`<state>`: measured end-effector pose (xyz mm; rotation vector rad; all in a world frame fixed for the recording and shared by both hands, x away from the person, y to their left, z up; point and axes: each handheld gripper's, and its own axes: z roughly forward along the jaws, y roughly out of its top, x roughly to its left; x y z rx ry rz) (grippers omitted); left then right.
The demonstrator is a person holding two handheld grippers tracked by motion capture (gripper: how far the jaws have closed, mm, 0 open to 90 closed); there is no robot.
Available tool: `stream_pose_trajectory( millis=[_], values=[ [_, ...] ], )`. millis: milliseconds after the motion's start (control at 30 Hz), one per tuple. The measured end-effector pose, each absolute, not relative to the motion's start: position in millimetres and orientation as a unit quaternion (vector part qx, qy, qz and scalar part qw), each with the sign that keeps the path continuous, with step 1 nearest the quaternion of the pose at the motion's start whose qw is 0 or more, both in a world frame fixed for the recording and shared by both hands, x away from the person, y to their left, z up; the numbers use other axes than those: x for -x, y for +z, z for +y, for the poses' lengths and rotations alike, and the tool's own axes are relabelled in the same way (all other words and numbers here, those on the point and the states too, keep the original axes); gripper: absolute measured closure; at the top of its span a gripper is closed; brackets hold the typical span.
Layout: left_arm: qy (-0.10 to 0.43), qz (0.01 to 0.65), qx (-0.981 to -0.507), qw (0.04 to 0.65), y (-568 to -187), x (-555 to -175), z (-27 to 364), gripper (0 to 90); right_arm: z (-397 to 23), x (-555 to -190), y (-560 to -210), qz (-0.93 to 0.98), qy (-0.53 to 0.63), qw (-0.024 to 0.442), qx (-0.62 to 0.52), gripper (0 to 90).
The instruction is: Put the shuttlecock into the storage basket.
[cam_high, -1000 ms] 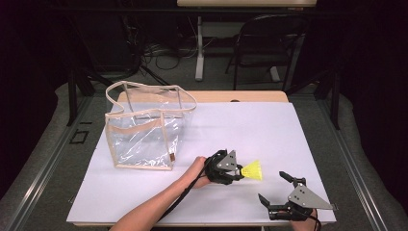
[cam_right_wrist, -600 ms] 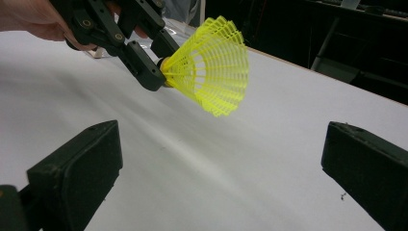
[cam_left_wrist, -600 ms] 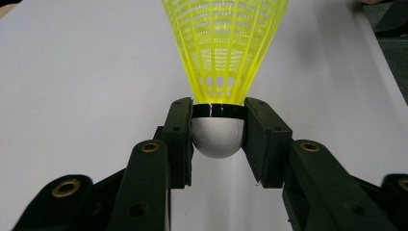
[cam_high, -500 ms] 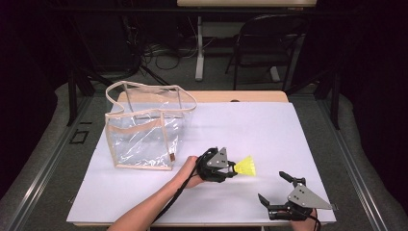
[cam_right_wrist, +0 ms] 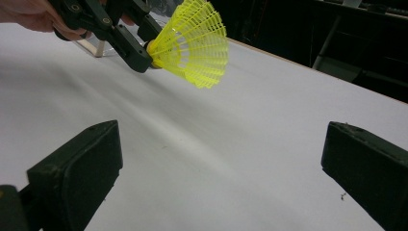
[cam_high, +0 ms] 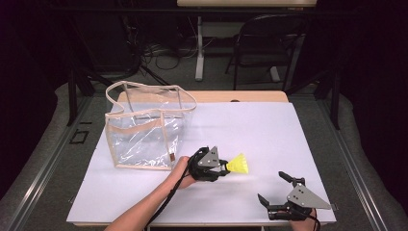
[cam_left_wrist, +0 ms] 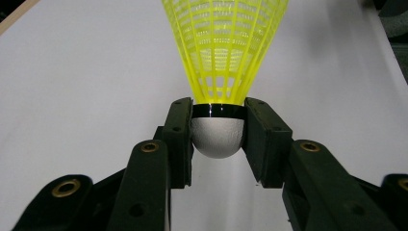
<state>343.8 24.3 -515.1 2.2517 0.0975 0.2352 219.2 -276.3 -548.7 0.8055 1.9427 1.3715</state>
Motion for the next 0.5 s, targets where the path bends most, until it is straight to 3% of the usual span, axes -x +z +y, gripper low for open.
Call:
stream_pose_trajectory(
  millis=[500],
  values=[
    [0.106, 0.061, -0.898, 0.423, -513.4, -346.8, 42.5, 65.0, -276.0, -219.5, -549.1, 0.738, 0.516, 0.31, -0.305, 0.3]
  ],
)
